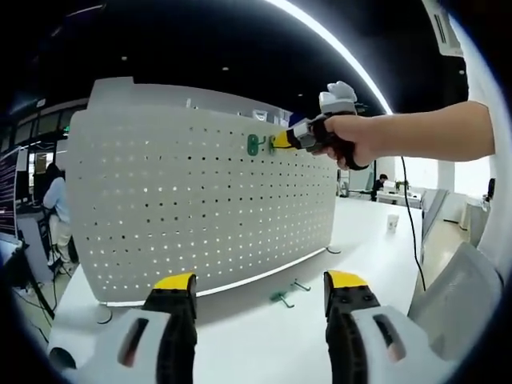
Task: Insert the hook assembly into the mounting plate slot until the hook locks in place.
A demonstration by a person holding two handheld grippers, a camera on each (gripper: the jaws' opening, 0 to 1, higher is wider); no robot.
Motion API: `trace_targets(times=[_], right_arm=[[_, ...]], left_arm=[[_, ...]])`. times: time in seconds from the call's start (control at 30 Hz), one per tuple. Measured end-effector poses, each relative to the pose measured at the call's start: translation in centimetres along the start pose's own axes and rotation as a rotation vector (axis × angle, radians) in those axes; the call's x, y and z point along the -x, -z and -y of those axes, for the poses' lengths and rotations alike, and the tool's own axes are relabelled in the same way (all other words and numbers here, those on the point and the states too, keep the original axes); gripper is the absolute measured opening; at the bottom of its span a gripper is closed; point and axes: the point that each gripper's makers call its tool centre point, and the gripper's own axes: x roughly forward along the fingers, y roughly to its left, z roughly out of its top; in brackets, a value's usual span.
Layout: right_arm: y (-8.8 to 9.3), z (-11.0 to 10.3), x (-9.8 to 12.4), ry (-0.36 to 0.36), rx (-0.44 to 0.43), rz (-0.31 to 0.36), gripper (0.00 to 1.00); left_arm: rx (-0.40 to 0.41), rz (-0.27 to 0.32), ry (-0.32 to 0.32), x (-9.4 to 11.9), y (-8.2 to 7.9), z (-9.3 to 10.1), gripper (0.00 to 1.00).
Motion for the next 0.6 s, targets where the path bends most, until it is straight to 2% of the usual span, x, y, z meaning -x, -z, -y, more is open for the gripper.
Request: trace_targets(times=[0.2,0.5,0.53,0.6], right_arm=[[-0.04,0.11,-0.11,0.082,0.042,0.041,0.01],[0.08,0.09,-0.23,0.139,0.070,0.081,0.01],[0.05,0.09,-0.25,0.144,0.082,0.080,0.01],[-0.03,0.20,-0.39,0.156,0.167,0.073,0.01]], left_arm=[[0.002,-0.001,0.004,0.07,0.02,0.11,0.66],[-0.001,0.001,0.010,0.13,-0.12,0.35,0.66],[-0.001,0.000,0.010,0.13,-0.13,0.35,0.66],[0.000,0.002,0.012,0.14,-0.14,0.36,0.66]])
